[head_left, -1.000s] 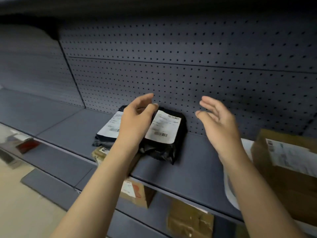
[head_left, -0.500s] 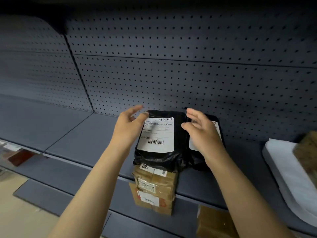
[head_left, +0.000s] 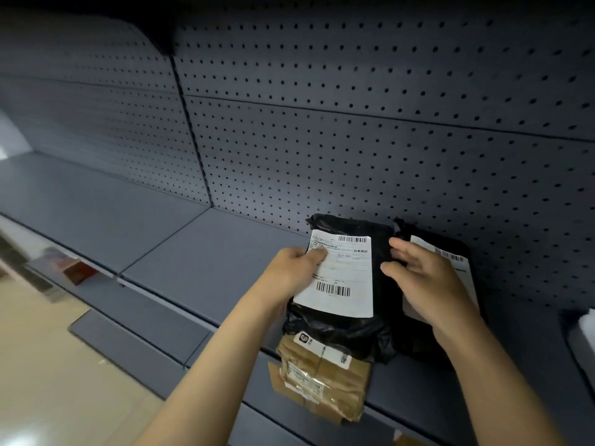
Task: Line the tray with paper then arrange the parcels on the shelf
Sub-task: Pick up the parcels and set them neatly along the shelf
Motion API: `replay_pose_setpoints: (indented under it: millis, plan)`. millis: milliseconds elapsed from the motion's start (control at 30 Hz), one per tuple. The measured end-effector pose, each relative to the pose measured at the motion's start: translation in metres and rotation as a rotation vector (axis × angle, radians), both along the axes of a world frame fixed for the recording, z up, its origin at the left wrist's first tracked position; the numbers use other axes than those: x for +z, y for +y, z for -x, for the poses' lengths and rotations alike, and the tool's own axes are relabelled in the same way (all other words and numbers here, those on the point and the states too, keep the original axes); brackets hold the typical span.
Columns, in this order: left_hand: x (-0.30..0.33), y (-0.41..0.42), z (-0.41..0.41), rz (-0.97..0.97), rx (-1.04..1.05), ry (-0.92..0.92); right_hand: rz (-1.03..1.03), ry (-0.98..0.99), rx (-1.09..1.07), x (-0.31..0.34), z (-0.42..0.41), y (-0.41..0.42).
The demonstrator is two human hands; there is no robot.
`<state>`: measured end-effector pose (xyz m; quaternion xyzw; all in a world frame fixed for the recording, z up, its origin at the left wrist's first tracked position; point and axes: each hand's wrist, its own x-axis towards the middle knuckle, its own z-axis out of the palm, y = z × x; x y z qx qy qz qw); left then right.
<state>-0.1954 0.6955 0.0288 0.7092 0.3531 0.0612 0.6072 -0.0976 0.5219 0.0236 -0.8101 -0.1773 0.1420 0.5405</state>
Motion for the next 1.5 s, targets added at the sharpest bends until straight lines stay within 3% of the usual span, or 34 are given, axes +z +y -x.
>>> replay_pose_setpoints:
  millis: [300,633,1100,1500]
  plan:
    - [0.048,0.046,0.006,0.022,0.010,-0.126,-0.075,-0.075,0.036,0.052,0.007,0.034]
    - [0.065,0.176,0.047,0.011,-0.015,-0.216,-0.102,-0.142,0.063,0.071,0.040,0.158]
    - [0.046,0.388,0.118,-0.049,0.021,-0.178,-0.161,-0.017,-0.017,0.029,0.121,0.384]
    - [0.009,0.507,0.144,0.037,-0.022,-0.016,-0.116,0.101,0.074,-0.021,0.143,0.502]
